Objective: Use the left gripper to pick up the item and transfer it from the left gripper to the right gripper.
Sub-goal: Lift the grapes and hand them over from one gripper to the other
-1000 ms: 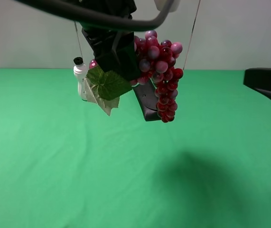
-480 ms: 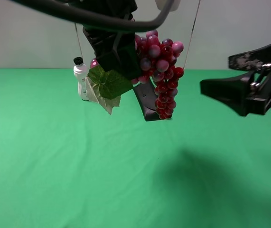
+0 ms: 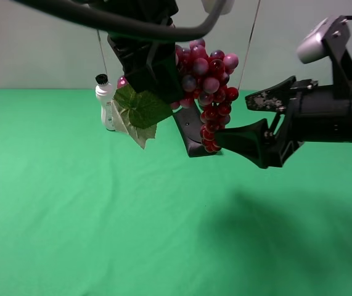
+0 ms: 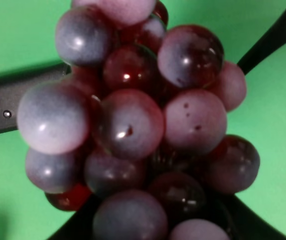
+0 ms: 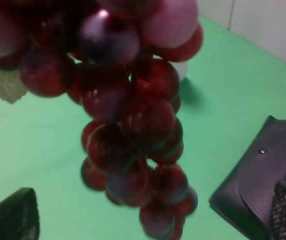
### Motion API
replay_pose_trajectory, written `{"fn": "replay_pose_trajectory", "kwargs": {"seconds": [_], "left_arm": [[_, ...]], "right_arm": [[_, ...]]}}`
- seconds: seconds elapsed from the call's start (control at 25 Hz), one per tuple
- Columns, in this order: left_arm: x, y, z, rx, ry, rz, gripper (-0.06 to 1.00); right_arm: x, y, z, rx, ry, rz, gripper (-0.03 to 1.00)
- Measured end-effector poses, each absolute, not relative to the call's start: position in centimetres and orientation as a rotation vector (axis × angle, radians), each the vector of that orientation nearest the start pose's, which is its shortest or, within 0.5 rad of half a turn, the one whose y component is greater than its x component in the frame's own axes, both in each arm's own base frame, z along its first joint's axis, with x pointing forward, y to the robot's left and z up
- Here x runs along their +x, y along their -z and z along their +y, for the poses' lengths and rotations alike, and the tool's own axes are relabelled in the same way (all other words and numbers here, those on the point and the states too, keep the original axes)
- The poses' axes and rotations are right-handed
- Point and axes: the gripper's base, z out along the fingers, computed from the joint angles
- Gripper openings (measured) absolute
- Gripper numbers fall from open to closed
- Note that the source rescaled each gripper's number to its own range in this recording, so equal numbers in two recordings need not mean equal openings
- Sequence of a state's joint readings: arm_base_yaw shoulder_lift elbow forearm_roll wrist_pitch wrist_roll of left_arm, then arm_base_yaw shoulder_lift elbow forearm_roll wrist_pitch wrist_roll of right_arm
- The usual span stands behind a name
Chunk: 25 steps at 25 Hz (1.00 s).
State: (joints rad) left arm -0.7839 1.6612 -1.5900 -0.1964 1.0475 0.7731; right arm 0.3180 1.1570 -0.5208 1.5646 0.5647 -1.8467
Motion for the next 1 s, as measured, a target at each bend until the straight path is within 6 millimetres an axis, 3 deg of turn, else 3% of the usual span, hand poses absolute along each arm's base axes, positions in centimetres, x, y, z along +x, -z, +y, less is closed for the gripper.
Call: {"fn": "replay_pose_trajectory", "kwargs": {"seconds": [0.32, 0.64, 0.84, 0.88, 1.0], "left_arm": [[24.5, -35.0, -26.6, 1.772, 0.262, 1.892, 0.00], [24.5, -35.0, -26.6, 1.773, 0.263, 1.891, 0.00], [24.5, -35.0, -26.6, 1.774, 0.262, 1.890, 0.00], [24.5, -35.0, -26.6, 1.774, 0.262, 1.890, 0.00], [24.5, -35.0, -26.6, 1.774, 0.262, 1.890, 0.00]], "right_arm": [[20.1, -23.0, 12.9, -0.988, -0.713, 1.814, 1.00], [22.1, -23.3, 14.0, -1.000, -0.776, 1.791, 1.00], [22.3, -23.1, 14.1, -0.999, -0.793, 1.797, 0.99], [22.3, -23.1, 14.1, -0.999, -0.794, 1.797, 0.83], [22.3, -23.1, 14.1, -0.999, -0.796, 1.797, 0.49]]}}
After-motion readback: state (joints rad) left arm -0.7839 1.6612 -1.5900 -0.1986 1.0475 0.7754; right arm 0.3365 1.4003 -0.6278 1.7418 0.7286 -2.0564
